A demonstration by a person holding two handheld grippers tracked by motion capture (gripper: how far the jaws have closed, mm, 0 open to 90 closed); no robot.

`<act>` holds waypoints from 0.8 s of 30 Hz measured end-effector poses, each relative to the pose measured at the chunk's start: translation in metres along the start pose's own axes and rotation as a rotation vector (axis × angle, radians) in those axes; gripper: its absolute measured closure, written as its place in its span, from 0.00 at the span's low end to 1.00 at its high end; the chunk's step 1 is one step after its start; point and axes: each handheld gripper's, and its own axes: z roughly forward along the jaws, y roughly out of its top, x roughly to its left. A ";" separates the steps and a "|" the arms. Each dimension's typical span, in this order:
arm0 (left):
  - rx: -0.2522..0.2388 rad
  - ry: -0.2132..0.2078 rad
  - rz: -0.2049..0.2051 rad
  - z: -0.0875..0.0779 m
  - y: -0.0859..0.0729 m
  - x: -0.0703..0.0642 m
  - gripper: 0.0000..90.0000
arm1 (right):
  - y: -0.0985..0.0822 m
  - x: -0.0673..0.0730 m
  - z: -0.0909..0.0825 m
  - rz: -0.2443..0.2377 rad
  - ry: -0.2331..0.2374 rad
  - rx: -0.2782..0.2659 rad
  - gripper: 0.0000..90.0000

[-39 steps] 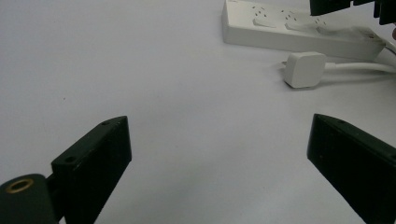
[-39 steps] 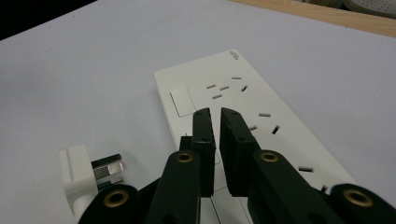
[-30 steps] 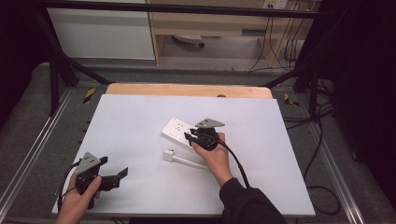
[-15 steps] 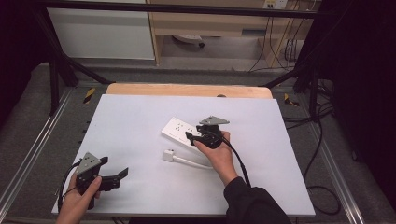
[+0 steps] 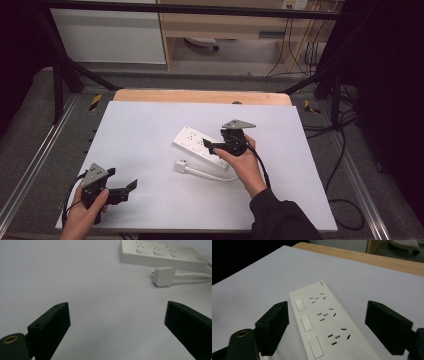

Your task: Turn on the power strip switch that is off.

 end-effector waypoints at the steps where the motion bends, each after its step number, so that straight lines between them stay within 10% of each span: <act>1: 0.000 0.000 0.000 0.000 0.000 0.000 0.07 | 0.001 0.000 -0.002 -0.003 -0.004 -0.003 0.16; 24: 0.002 0.003 0.001 0.000 0.000 0.000 0.07 | -0.017 -0.033 -0.072 -0.025 -0.088 -0.039 0.06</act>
